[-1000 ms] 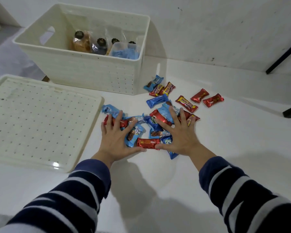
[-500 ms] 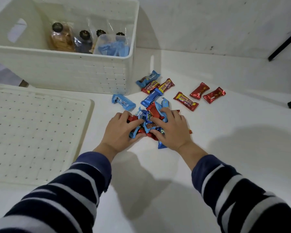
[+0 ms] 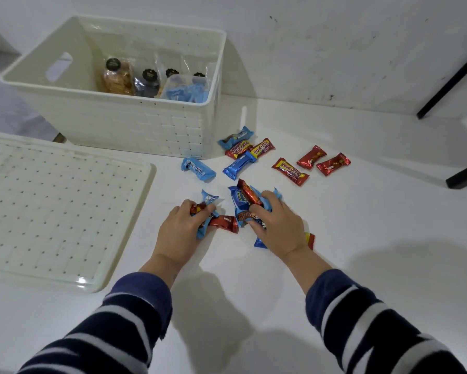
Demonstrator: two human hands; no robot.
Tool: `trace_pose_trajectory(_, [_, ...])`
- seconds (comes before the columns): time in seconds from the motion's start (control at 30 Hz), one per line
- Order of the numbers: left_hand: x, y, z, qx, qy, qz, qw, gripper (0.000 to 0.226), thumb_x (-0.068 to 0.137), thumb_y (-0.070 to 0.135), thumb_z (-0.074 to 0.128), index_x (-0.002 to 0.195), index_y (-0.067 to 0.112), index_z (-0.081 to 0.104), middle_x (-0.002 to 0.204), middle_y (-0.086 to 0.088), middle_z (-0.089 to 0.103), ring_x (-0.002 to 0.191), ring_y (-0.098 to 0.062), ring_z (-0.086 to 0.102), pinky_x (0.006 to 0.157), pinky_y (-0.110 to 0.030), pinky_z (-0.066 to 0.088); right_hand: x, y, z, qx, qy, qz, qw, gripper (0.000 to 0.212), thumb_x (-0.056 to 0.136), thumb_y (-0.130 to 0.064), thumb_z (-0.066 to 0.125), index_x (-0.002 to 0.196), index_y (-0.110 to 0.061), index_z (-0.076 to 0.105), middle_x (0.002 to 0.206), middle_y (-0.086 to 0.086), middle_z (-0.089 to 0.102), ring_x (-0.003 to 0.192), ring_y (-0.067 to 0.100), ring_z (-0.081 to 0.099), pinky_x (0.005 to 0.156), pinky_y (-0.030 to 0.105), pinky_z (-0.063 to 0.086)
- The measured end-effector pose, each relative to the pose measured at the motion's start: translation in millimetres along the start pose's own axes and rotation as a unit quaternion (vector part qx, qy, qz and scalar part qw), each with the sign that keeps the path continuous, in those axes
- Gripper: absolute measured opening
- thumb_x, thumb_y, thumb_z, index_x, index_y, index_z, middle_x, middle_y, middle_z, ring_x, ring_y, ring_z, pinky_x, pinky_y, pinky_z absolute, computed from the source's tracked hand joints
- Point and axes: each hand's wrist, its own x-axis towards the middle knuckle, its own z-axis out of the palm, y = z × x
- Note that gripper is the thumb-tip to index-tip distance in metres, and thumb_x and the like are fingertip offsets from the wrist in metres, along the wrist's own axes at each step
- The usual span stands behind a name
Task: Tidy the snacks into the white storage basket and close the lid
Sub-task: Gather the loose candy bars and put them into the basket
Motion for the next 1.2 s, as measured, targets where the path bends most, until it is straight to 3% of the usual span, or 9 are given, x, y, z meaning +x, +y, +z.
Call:
trace_pose_trajectory(0.13, [-12,16,-5,0.008,0.002,-0.044,0.999,0.057,0.08,0.025,0.073,0.133,0.027,0.053,0.107,-0.014,0.056,0.083,-0.028,0.056,0.062,-0.034,0.05,-17,-7,-1,-0.054,-0.011,0.034,0.998,0.031,0.079,-0.045,0.069,0.106,-0.031,0.066,0.13,0.005,0.058,0.108,0.03,0.06,0.056,0.031,0.056])
trace_pose_trajectory(0.27, [-24,23,-6,0.005,0.001,-0.062,0.998,0.057,0.082,0.021,0.071,0.136,0.027,0.051,0.106,-0.015,0.054,0.08,-0.027,0.053,0.064,-0.032,0.046,-20,-11,-6,-0.013,-0.049,0.067,0.997,0.032,0.09,-0.036,0.058,0.122,-0.03,0.058,0.148,0.002,0.037,0.131,0.027,0.041,0.076,0.033,0.057])
trace_pose_trajectory(0.53, [-58,35,-10,-0.021,0.005,-0.089,0.996,0.06,0.086,0.01,0.062,0.14,0.029,0.044,0.109,-0.012,0.053,0.086,-0.026,0.054,0.07,-0.03,0.045,-34,-7,-17,0.081,-0.009,0.03,0.996,0.026,0.083,-0.018,0.071,0.108,-0.018,0.066,0.129,0.007,0.051,0.1,0.023,0.064,0.078,0.028,0.056])
trace_pose_trajectory(0.77, [-66,44,-24,-0.08,0.044,-0.146,0.985,0.056,0.09,0.012,0.058,0.14,0.033,0.042,0.122,-0.006,0.051,0.1,-0.025,0.055,0.083,-0.027,0.046,-30,-5,-45,0.123,0.02,0.044,0.991,0.03,0.08,-0.013,0.075,0.109,-0.013,0.067,0.126,0.008,0.053,0.092,0.025,0.069,0.088,0.032,0.057])
trace_pose_trajectory(0.87, [-61,47,-45,-0.079,0.088,-0.155,0.981,0.057,0.089,0.013,0.06,0.14,0.031,0.042,0.119,-0.006,0.053,0.097,-0.023,0.055,0.08,-0.026,0.045,-20,-9,-65,0.127,0.048,0.025,0.99,0.028,0.079,-0.015,0.076,0.105,-0.013,0.068,0.121,0.009,0.055,0.087,0.025,0.068,0.079,0.032,0.06])
trace_pose_trajectory(1.0, [-46,39,-89,-0.091,0.181,-0.142,0.969,0.051,0.082,0.007,0.069,0.129,0.021,0.058,0.109,-0.014,0.062,0.085,-0.031,0.061,0.071,-0.033,0.051,8,-16,-102,0.131,0.088,-0.014,0.987,0.025,0.078,-0.013,0.076,0.102,-0.014,0.068,0.116,0.009,0.054,0.082,0.025,0.065,0.067,0.034,0.06])
trace_pose_trajectory(1.2, [-20,3,-161,-0.093,0.294,-0.116,0.944,0.046,0.081,0.006,0.071,0.124,0.017,0.062,0.106,-0.015,0.063,0.081,-0.033,0.063,0.069,-0.035,0.053,66,-43,-157,0.123,0.137,-0.054,0.981,0.026,0.077,-0.009,0.073,0.102,-0.013,0.067,0.113,0.011,0.054,0.067,0.028,0.061,0.063,0.039,0.058])
